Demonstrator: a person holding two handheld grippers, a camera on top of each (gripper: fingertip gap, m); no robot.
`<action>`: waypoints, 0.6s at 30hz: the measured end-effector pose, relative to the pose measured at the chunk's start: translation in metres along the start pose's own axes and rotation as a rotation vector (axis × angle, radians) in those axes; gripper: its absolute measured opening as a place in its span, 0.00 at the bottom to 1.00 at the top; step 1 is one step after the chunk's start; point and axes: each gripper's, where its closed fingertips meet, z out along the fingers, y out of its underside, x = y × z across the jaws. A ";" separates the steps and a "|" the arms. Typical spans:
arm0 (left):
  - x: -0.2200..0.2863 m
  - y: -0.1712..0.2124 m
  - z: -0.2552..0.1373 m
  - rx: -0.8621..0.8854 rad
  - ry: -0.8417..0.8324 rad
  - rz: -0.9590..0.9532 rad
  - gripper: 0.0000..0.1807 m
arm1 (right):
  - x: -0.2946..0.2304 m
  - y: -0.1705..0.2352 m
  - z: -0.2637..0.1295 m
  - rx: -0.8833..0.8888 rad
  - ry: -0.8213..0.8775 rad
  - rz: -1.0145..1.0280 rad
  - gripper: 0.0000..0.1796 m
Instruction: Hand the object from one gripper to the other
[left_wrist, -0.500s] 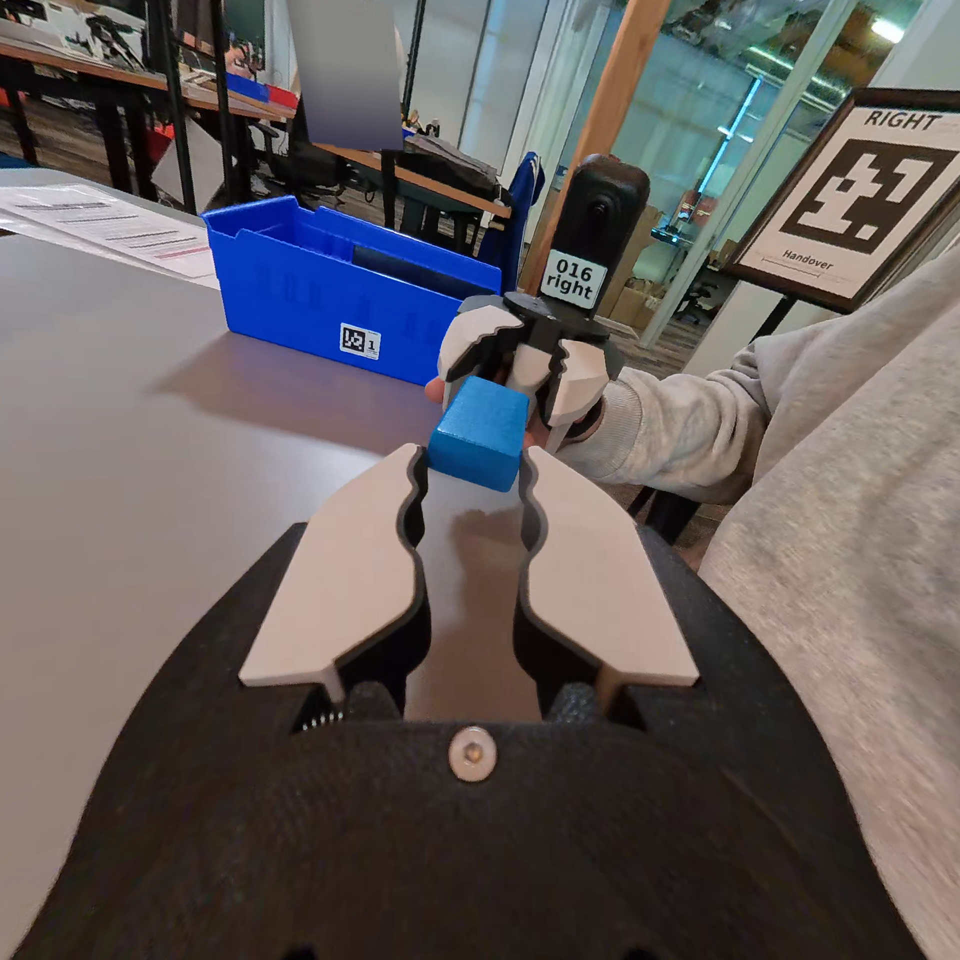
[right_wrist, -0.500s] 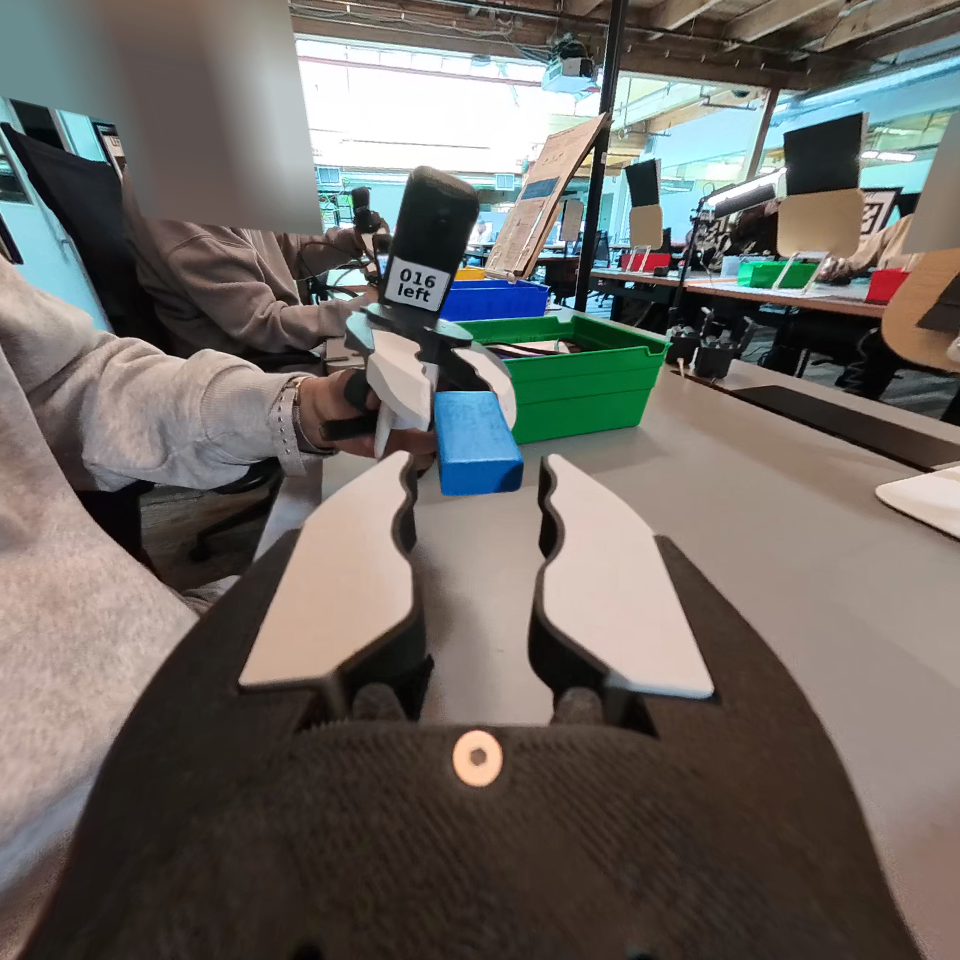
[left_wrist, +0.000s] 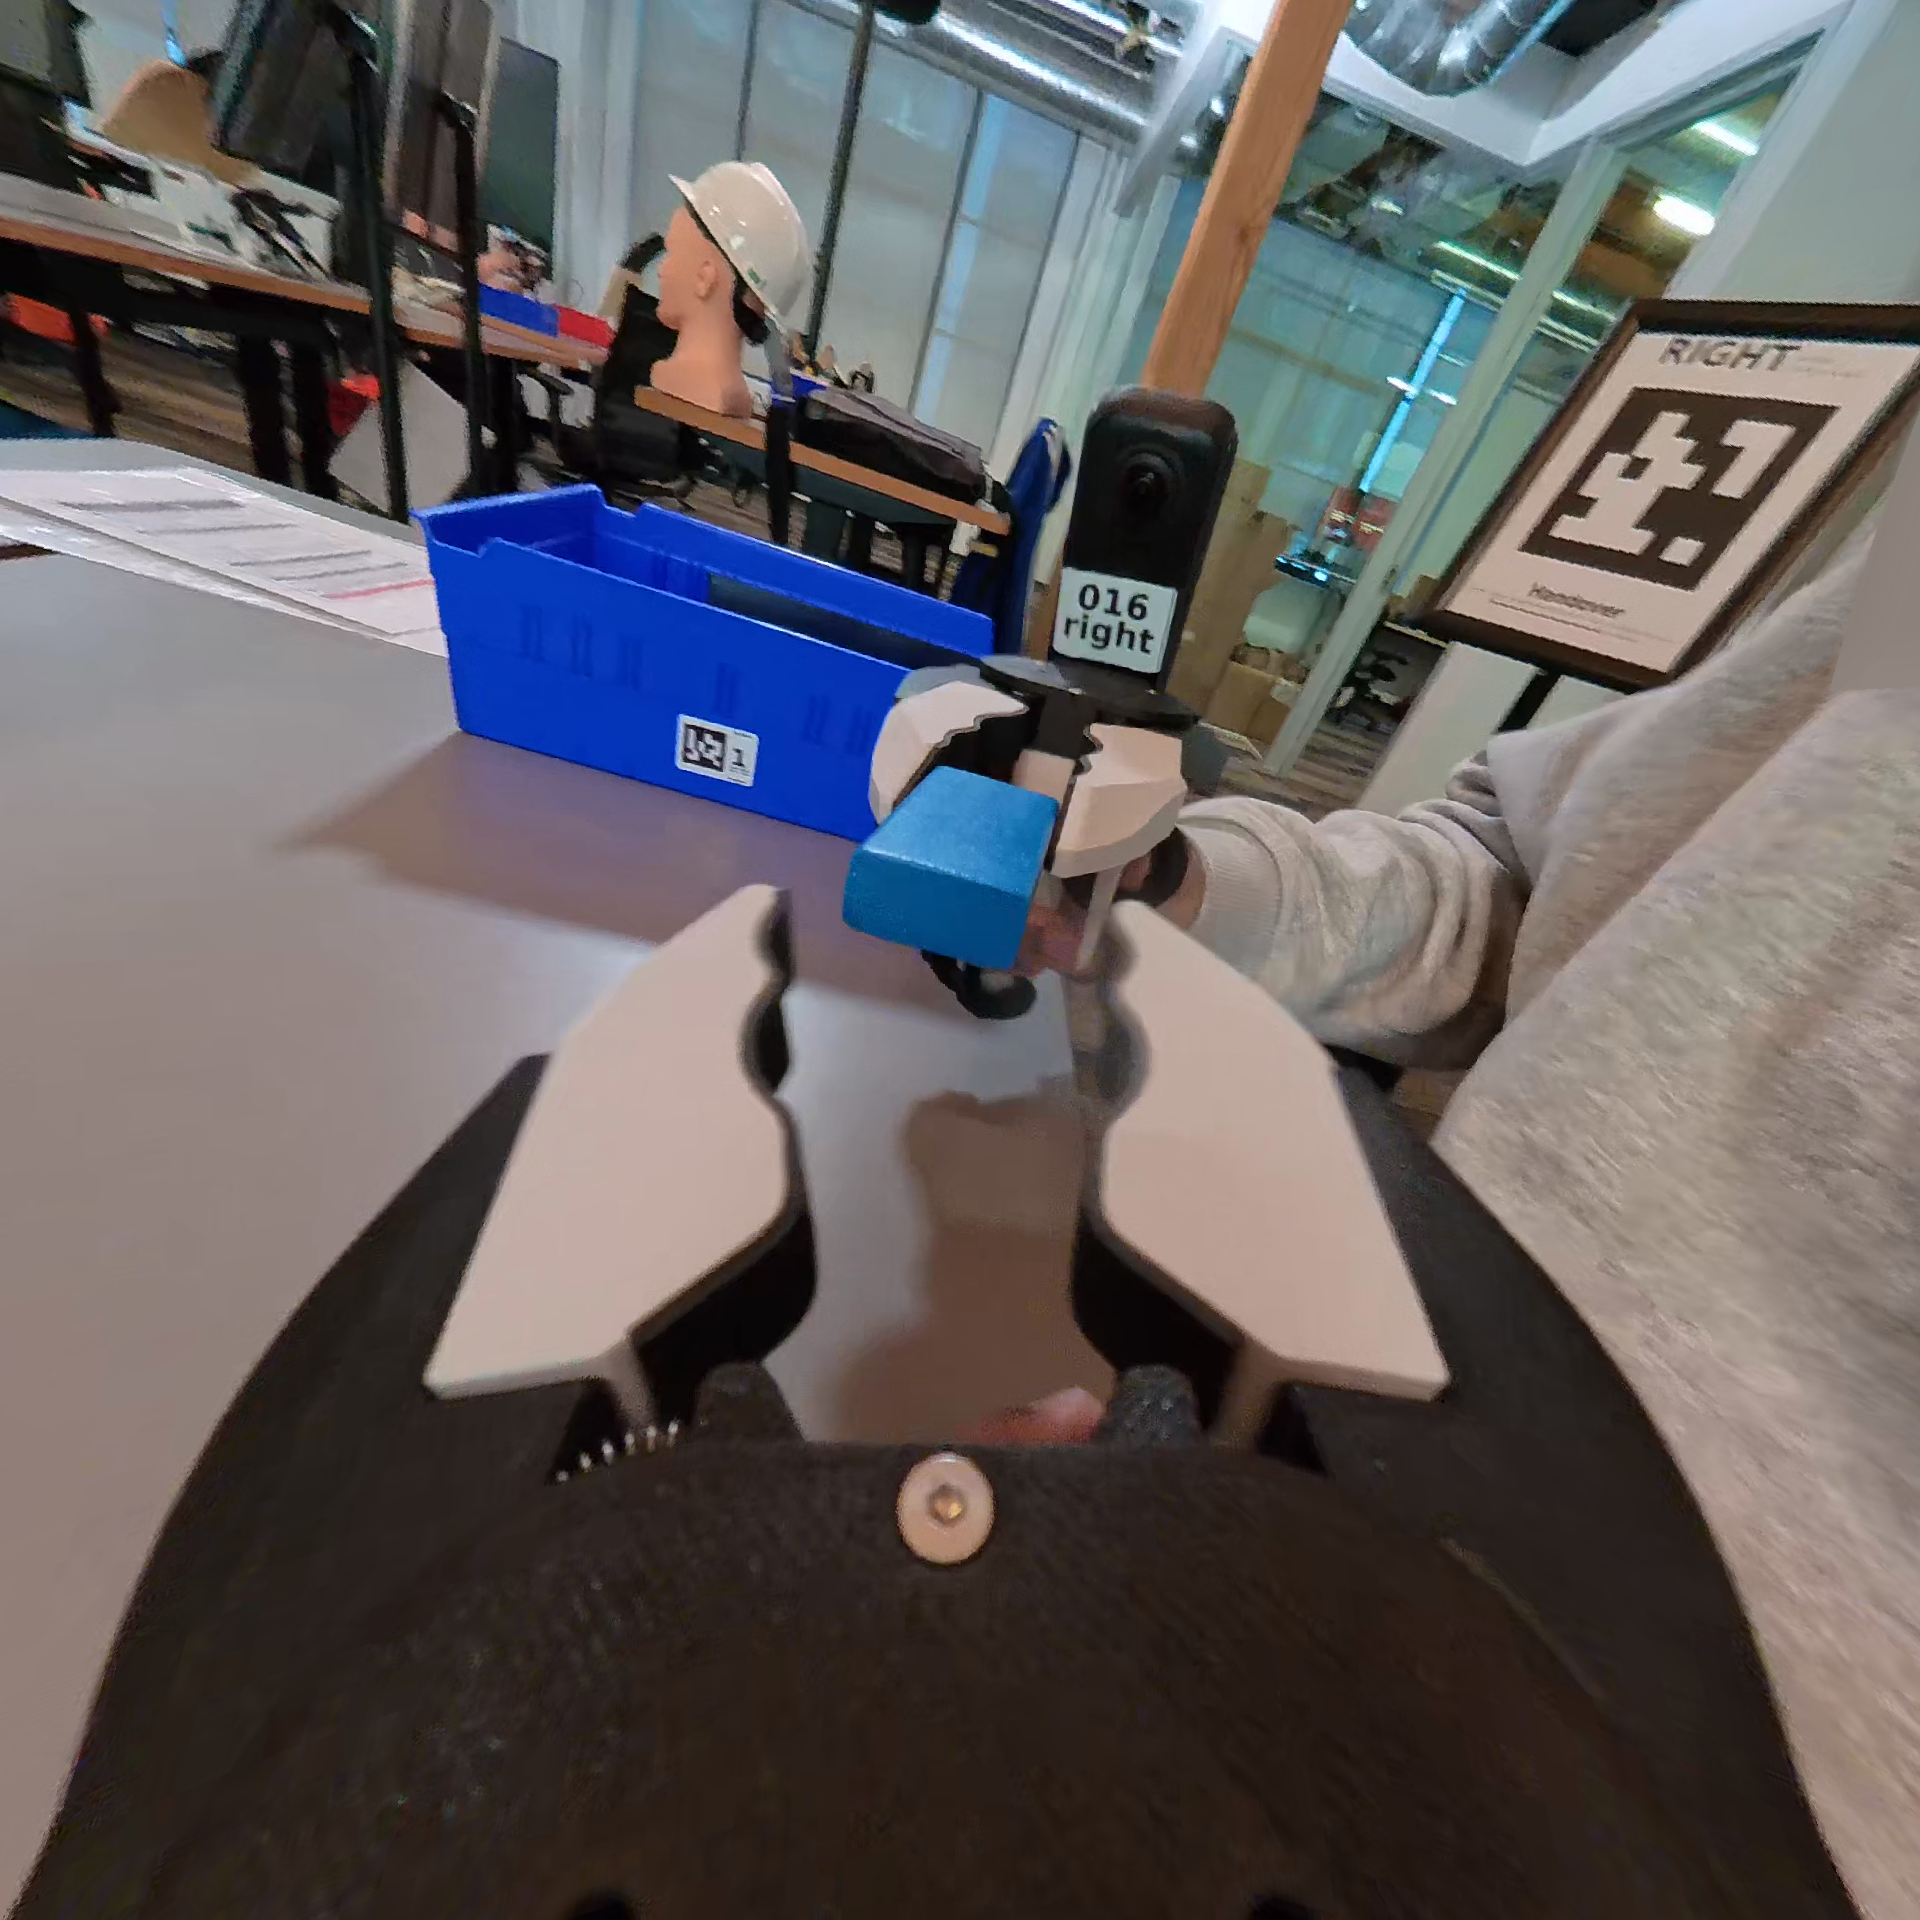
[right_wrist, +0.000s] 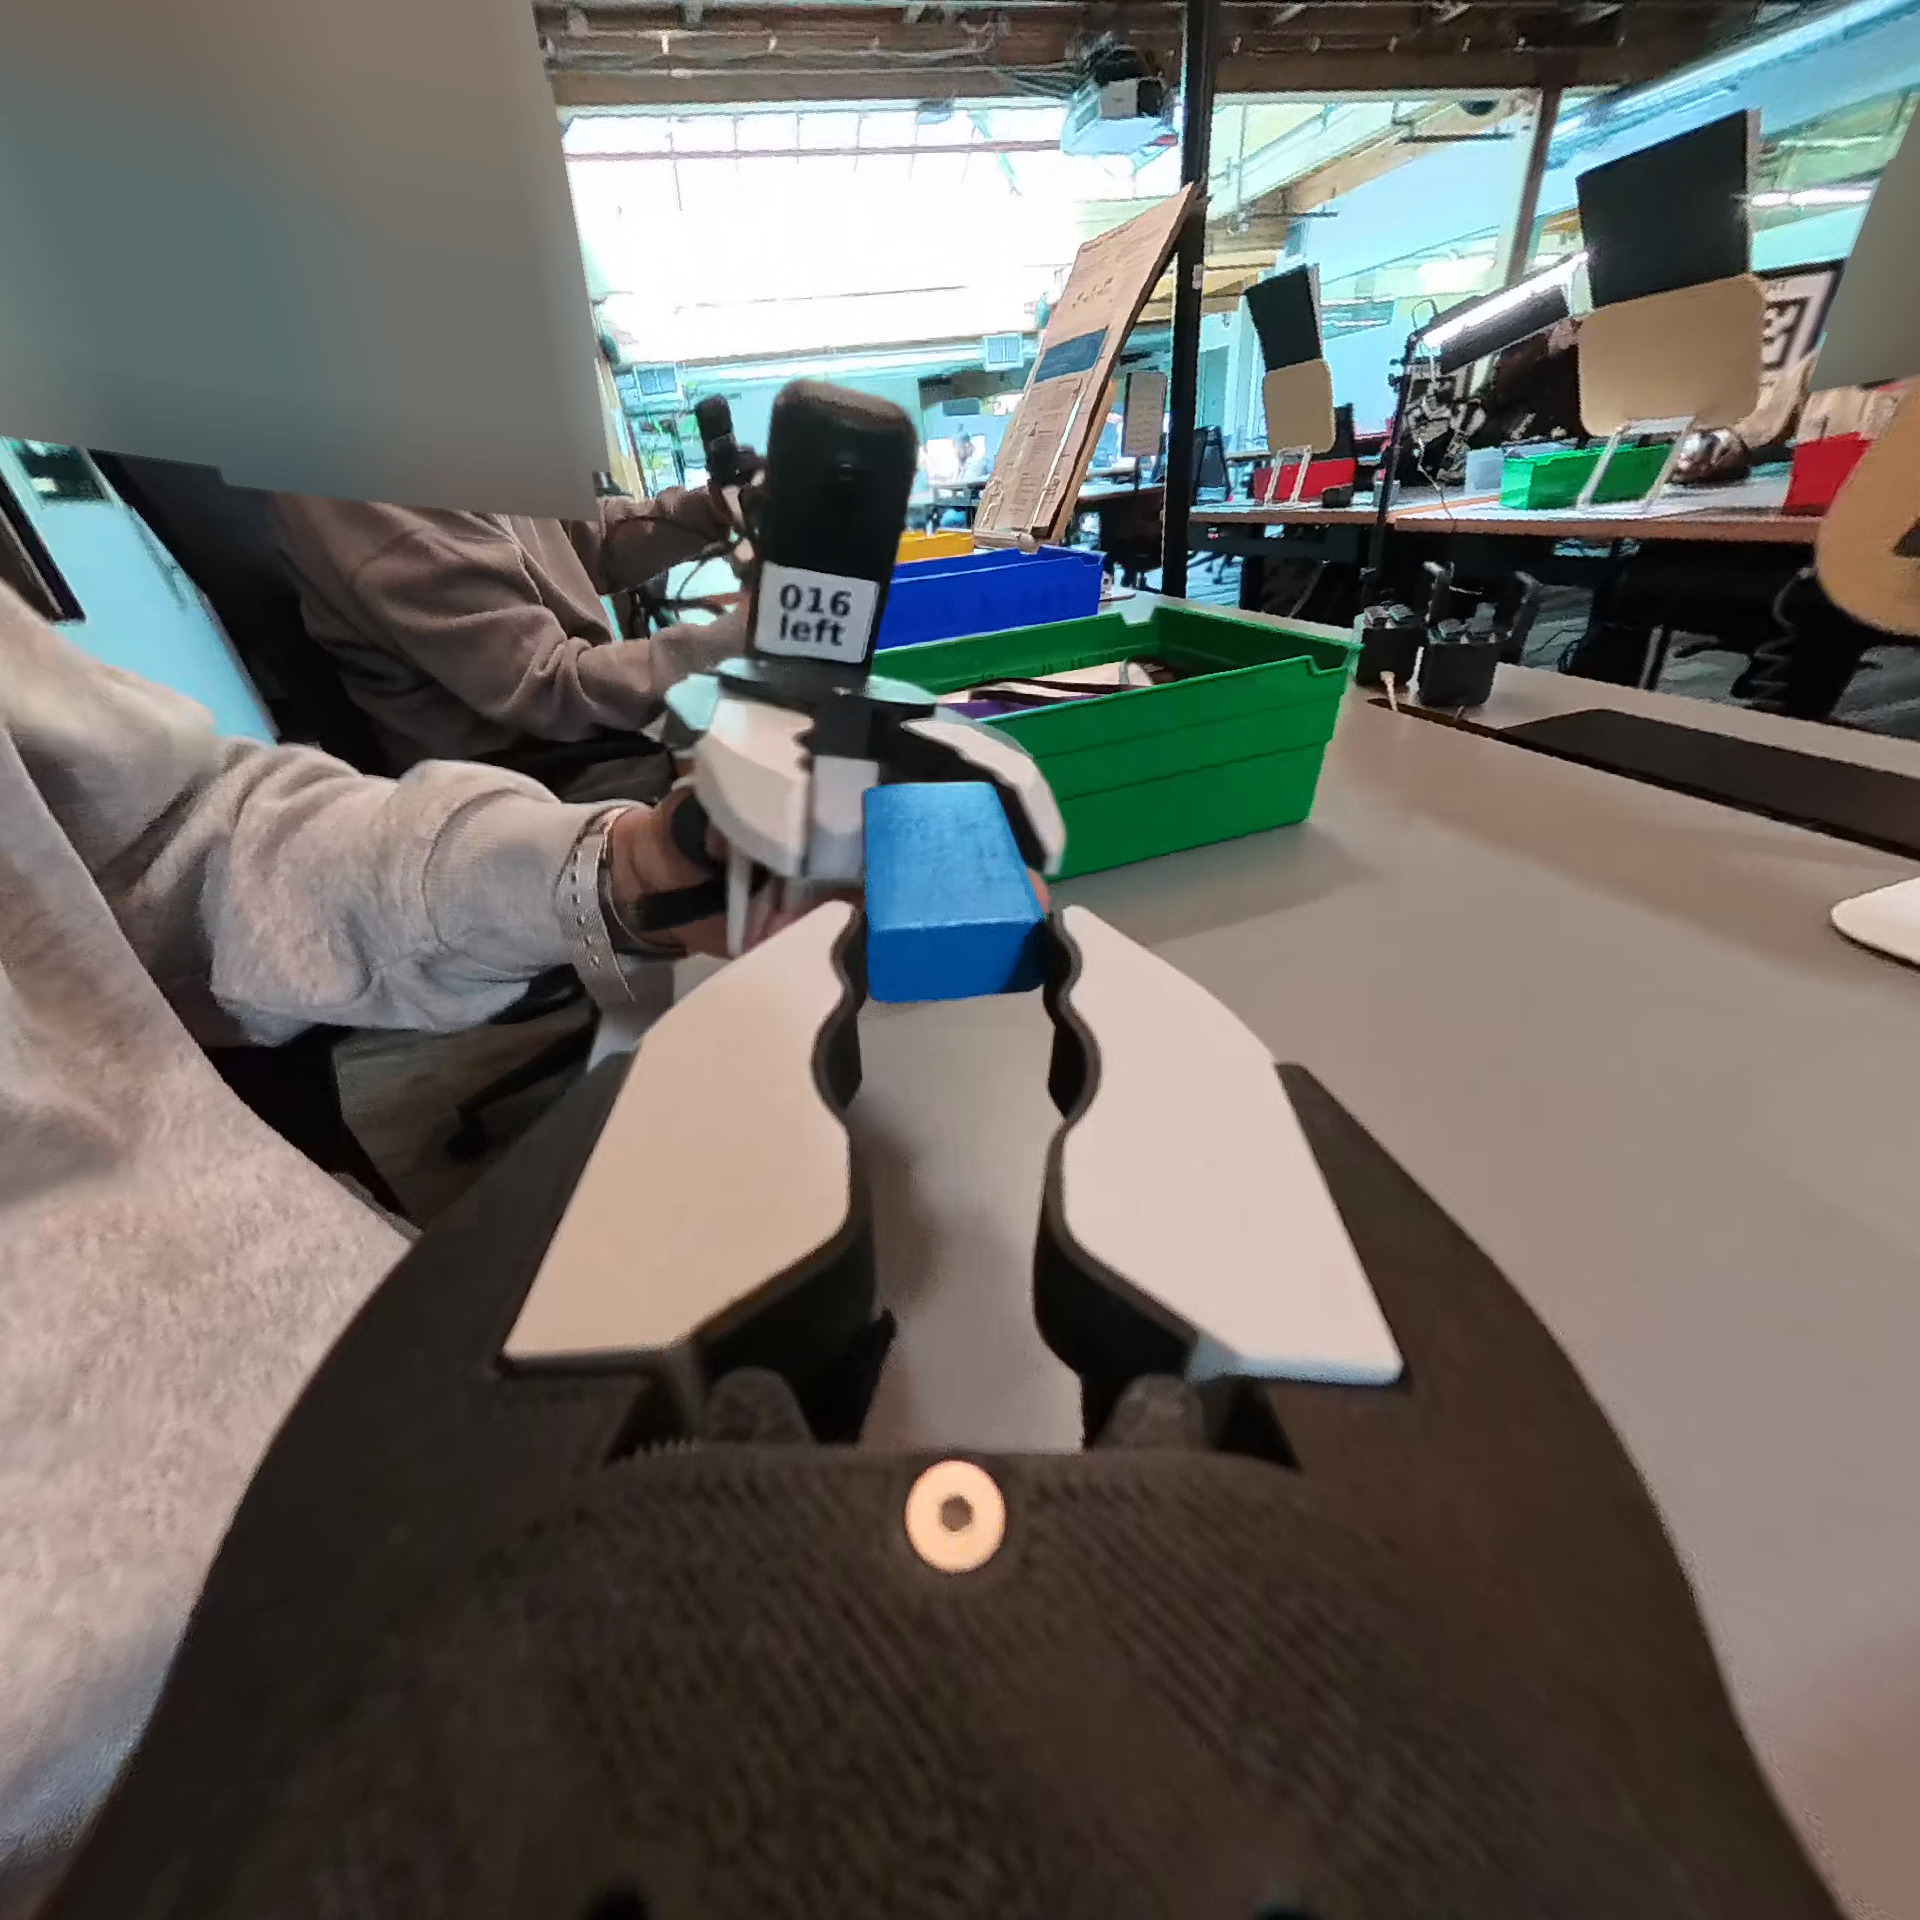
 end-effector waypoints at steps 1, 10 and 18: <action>-0.002 -0.001 0.001 0.006 -0.024 0.011 0.40 | 0.003 -0.002 -0.001 0.015 -0.002 0.026 0.18; -0.069 -0.005 0.024 0.163 -0.269 -0.052 0.65 | 0.070 -0.032 -0.010 0.163 0.105 0.153 0.18; -0.064 -0.022 0.008 0.327 -0.066 -0.305 0.36 | 0.076 -0.077 -0.001 0.327 0.107 0.201 0.18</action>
